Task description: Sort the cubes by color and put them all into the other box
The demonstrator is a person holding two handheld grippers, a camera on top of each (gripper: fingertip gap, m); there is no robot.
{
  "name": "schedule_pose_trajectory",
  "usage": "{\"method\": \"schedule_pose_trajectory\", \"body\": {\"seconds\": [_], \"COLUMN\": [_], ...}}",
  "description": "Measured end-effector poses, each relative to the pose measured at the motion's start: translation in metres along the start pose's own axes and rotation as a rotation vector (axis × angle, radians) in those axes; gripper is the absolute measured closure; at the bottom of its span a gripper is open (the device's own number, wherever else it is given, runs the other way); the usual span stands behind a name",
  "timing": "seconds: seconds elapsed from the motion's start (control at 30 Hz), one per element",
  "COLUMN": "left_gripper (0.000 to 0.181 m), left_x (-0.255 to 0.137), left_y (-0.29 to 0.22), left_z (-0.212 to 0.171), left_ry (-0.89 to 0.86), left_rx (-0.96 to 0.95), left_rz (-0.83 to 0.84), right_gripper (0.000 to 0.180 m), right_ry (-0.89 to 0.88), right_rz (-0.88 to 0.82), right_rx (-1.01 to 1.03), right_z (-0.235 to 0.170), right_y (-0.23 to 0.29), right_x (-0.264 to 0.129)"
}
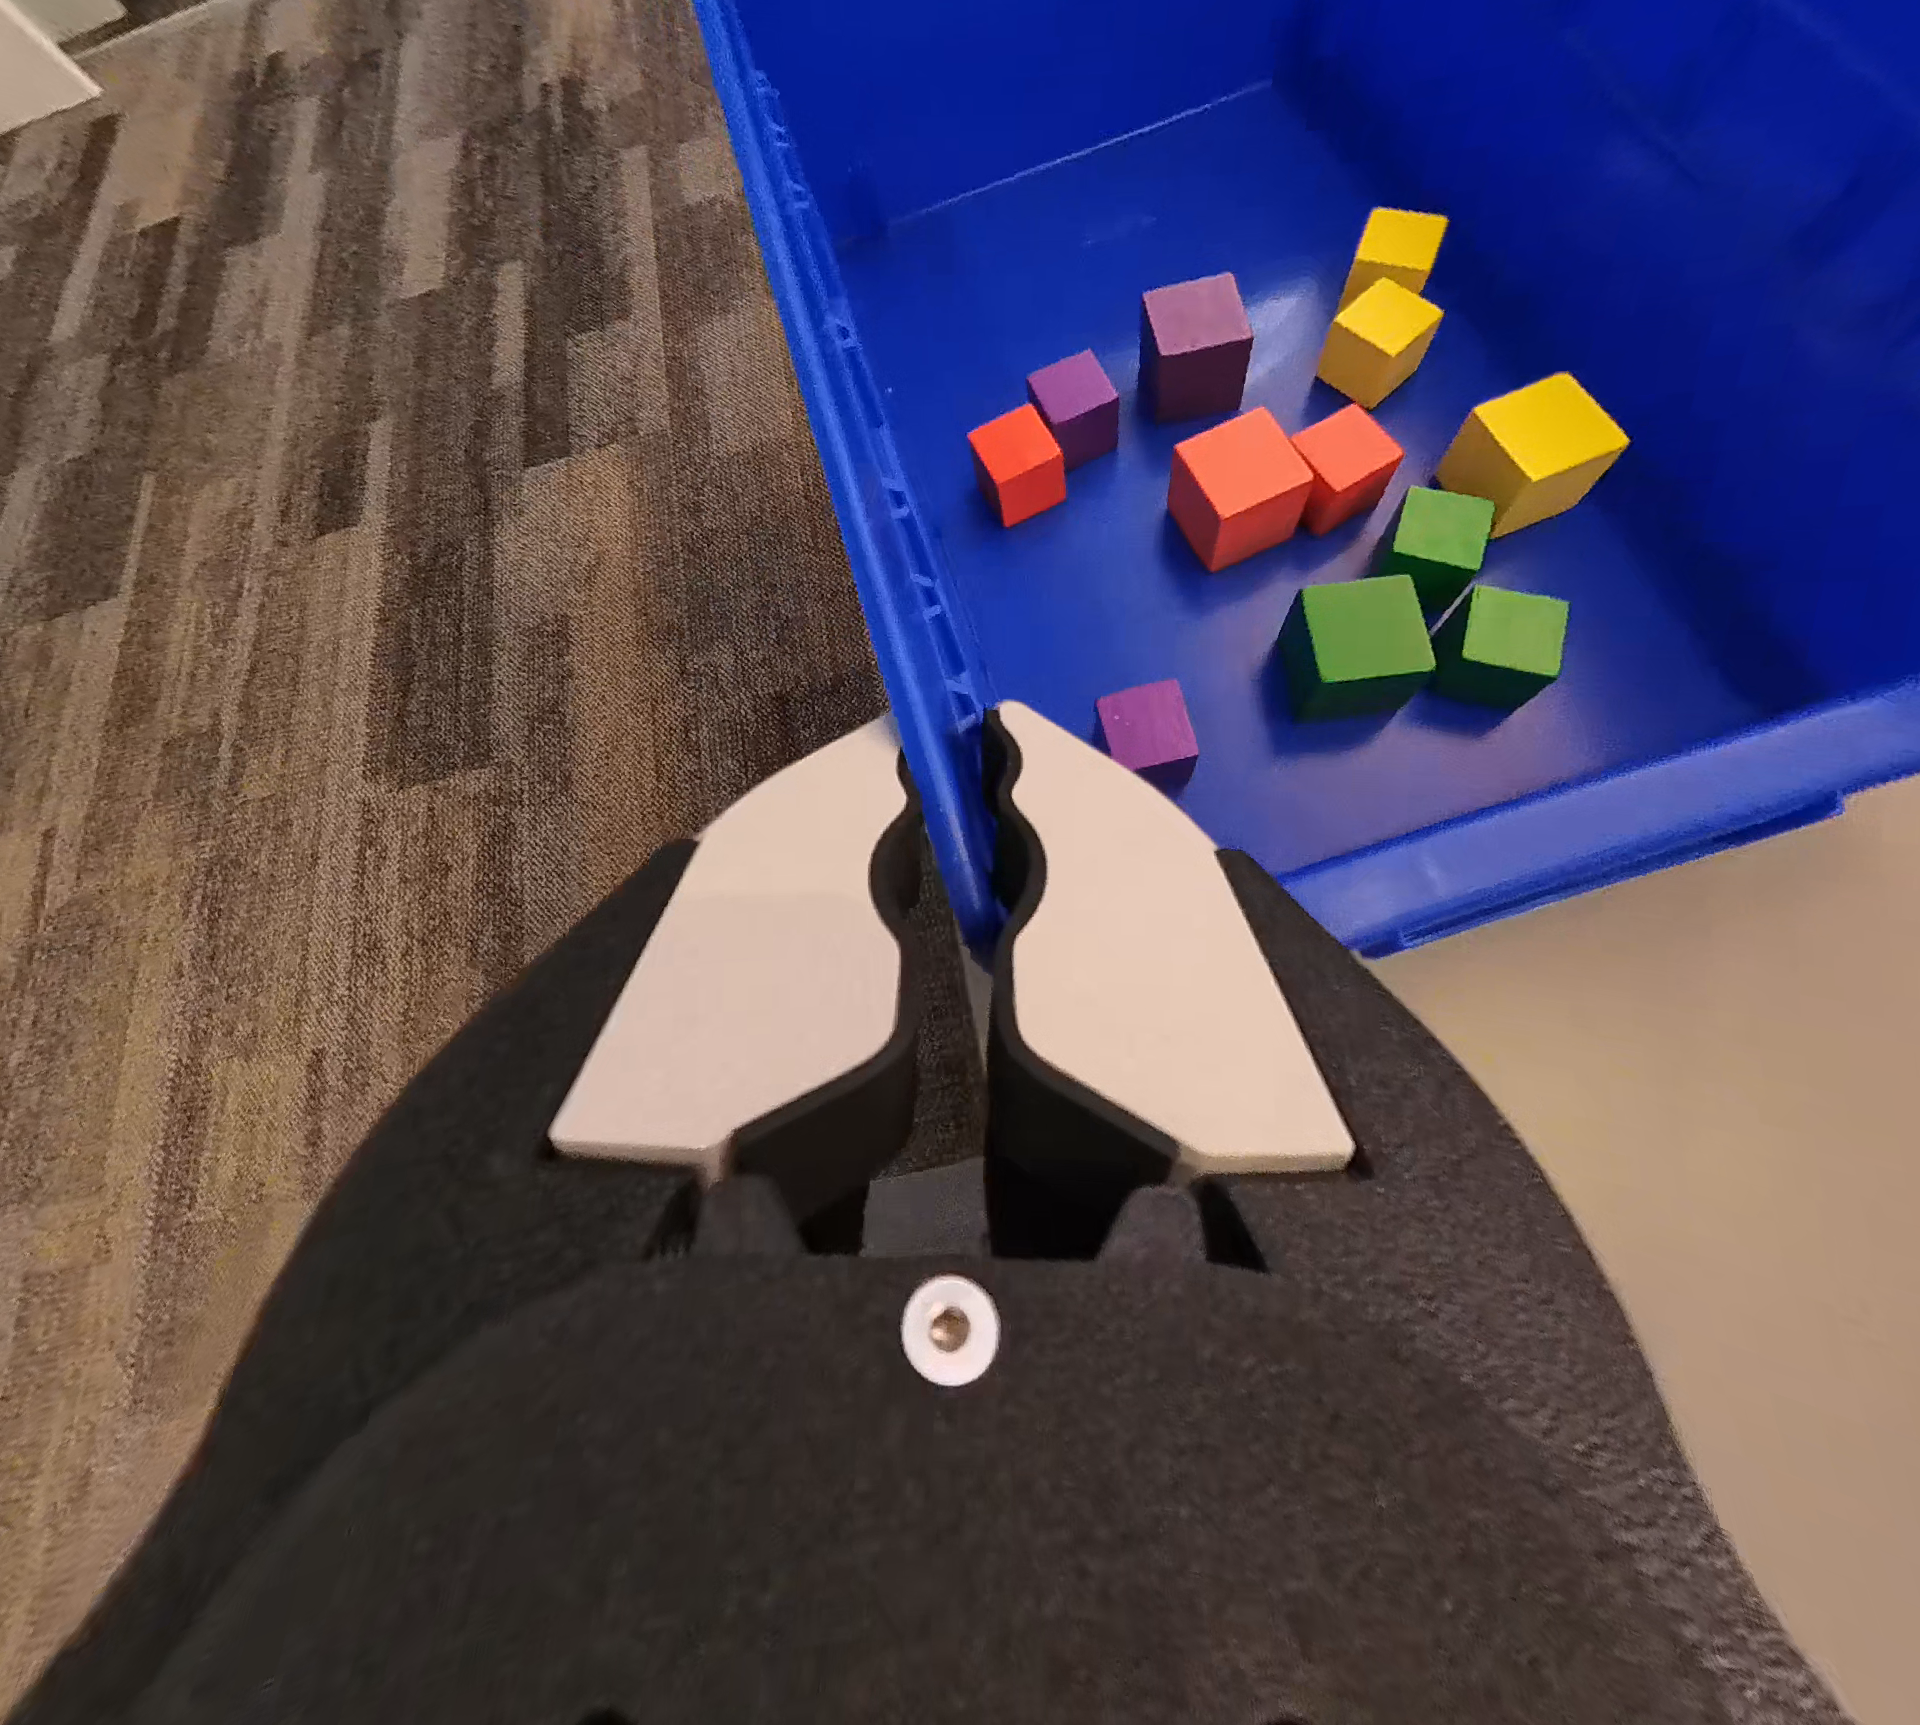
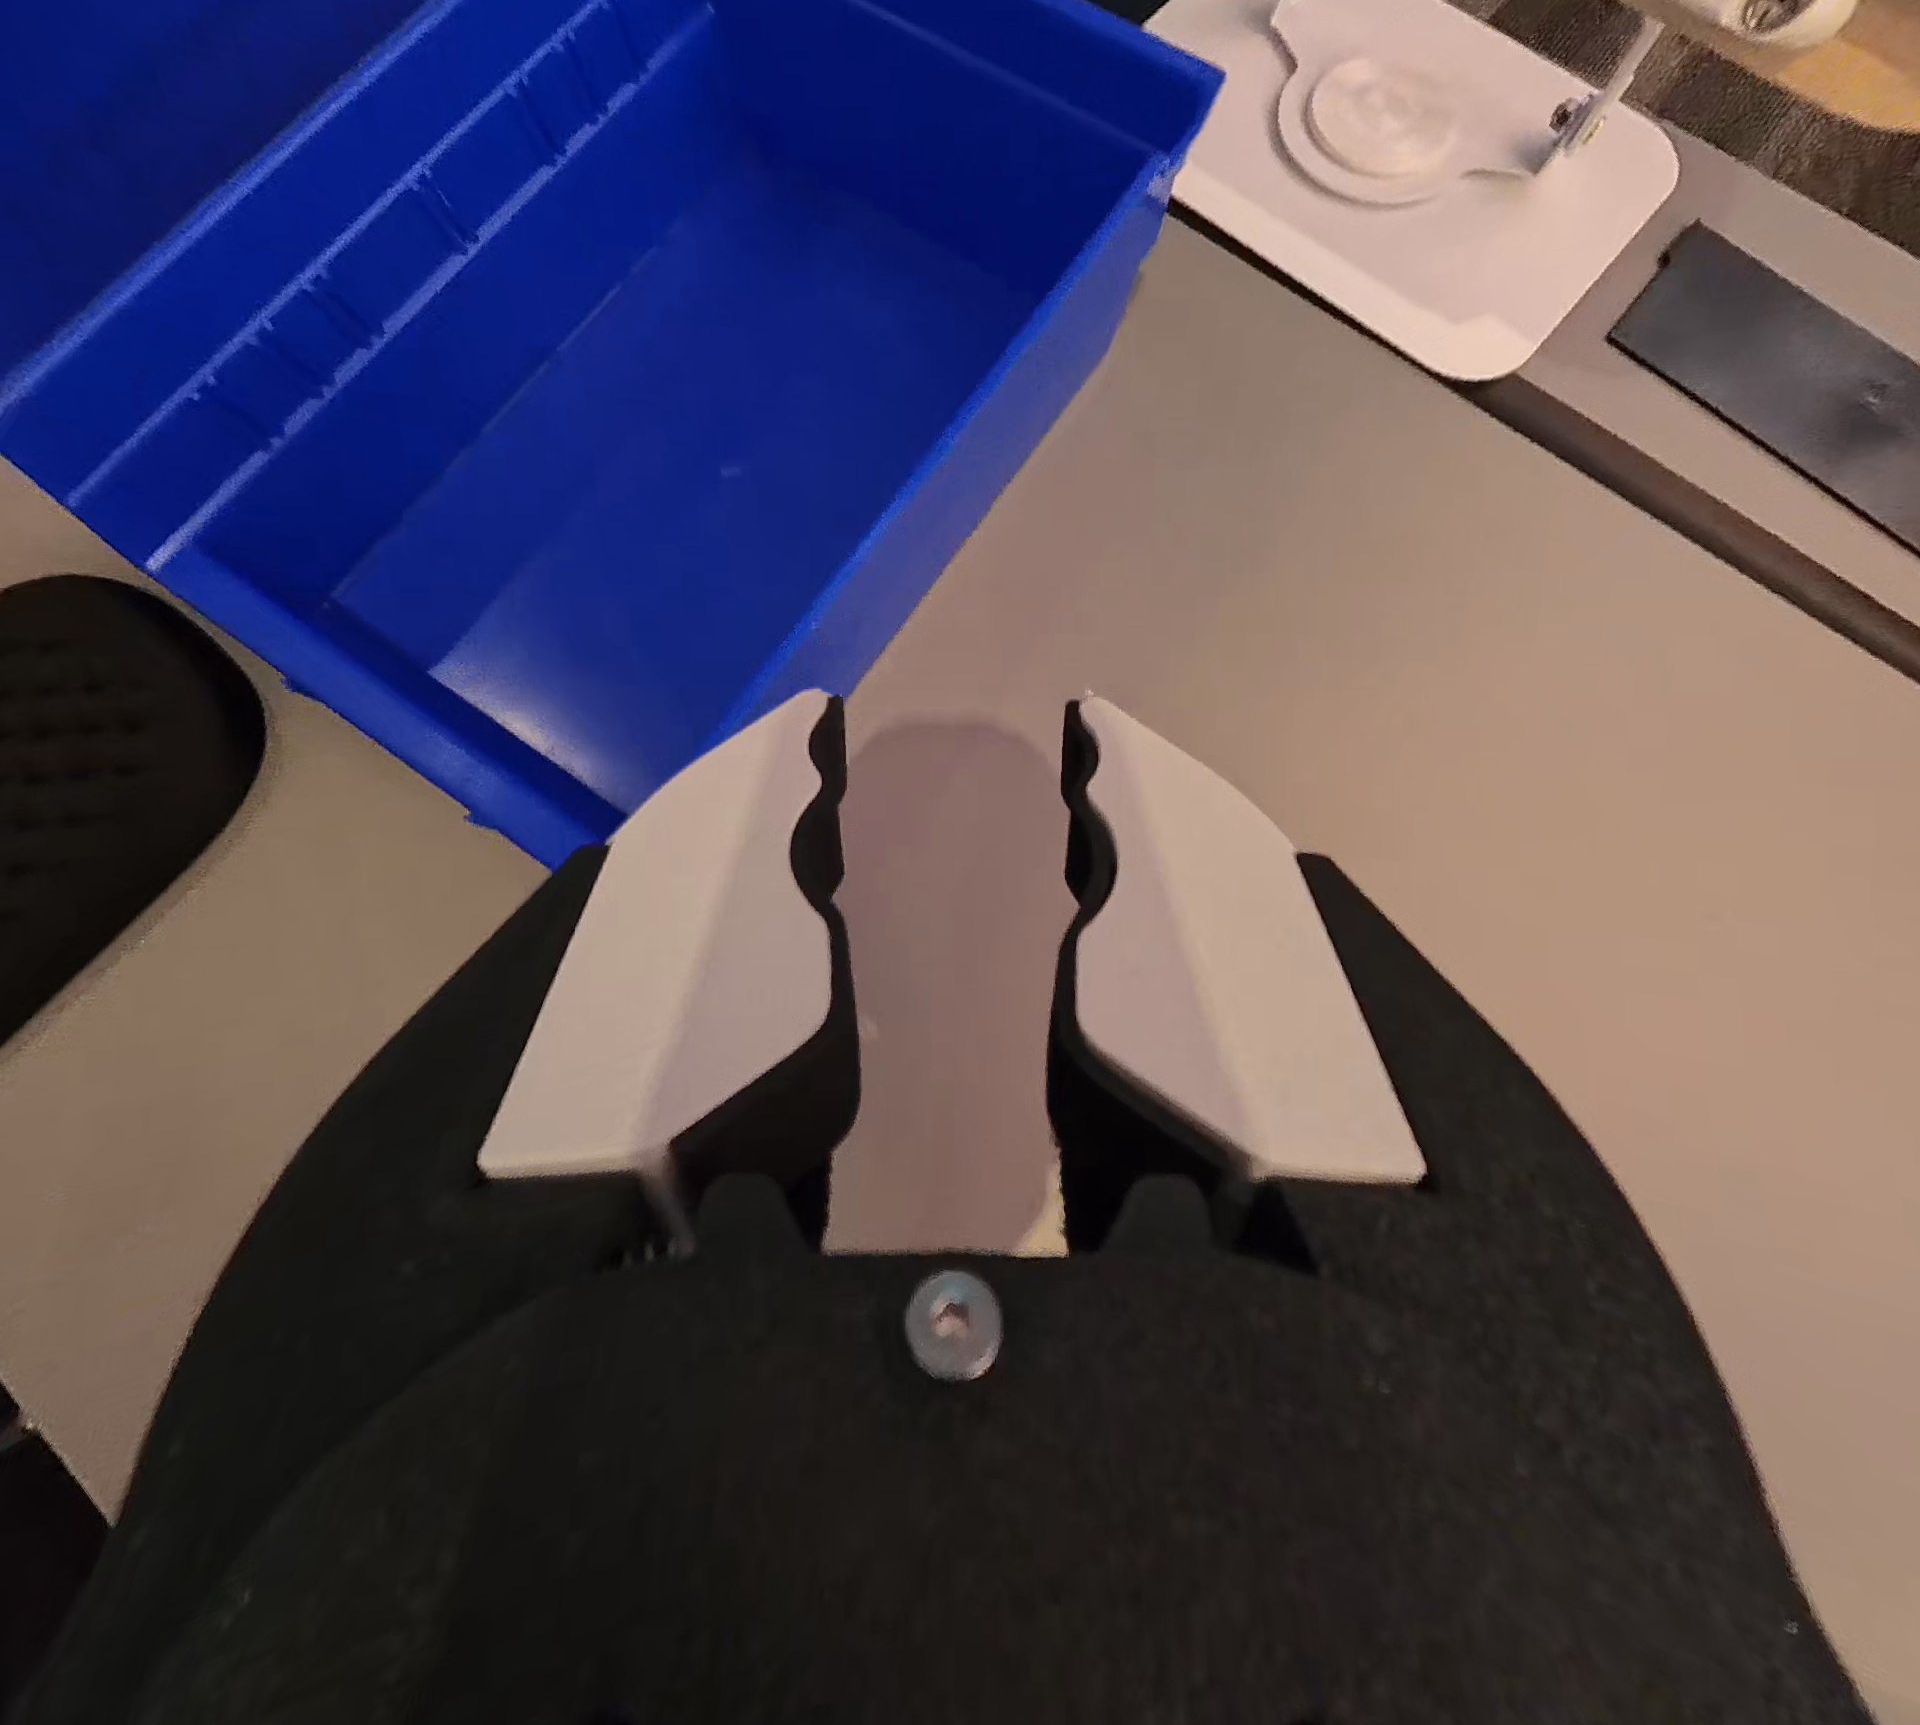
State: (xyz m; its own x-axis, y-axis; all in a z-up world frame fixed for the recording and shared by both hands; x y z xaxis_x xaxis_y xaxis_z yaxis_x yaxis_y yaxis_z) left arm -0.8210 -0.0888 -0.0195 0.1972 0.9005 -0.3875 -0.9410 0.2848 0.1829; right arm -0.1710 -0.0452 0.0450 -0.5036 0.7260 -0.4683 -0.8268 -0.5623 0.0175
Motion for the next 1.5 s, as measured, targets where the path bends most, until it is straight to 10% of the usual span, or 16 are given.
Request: {"method": "schedule_pose_trajectory", "body": {"seconds": [0.43,0.63,0.73,0.83,1.0,1.5], "left_gripper": [0.171,0.122,0.124,0.13,0.14,0.15], "left_x": [0.002,-0.019,-0.043,-0.069,-0.095,-0.083], "left_y": [0.005,-0.002,-0.01,-0.035,-0.102,-0.233], "left_z": [-0.002,0.017,0.034,0.053,0.072,0.084], "left_ry": [-0.04,-0.166,-0.26,-0.349,-0.447,-0.408], "left_rx": [-0.01,-0.046,-0.005,0.032,0.106,0.089], "left_rz": [0.001,0.066,0.175,0.252,0.229,0.012], "right_gripper": [0.109,0.102,0.113,0.167,0.173,0.175], "right_ry": [0.027,0.22,0.369,0.547,0.588,0.493], "right_rz": [-0.053,-0.108,-0.144,-0.176,-0.122,-0.146], "right_rx": [0.228,0.285,0.249,0.124,0.198,0.375], "right_z": [0.003,0.004,-0.003,-0.013,-0.01,-0.091], "right_y": [0.004,0.02,0.029,0.029,0.013,-0.185], "right_x": [0.033,0.082,0.106,0.121,0.127,-0.022]}}
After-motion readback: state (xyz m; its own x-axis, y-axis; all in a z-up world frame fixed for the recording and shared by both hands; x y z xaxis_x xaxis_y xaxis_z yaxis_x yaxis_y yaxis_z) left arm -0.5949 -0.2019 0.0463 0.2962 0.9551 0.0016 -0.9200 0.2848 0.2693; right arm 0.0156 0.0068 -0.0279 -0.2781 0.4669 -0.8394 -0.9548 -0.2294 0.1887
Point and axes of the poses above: each gripper's, where its closed fingertips meet, x out along the fingers, z out of its top, y = z × x across the jaws, the point moved 8 cm from there along -x, back along the fingers, and after that the axes turned 14 degrees about -y, right-handed, at the moved point
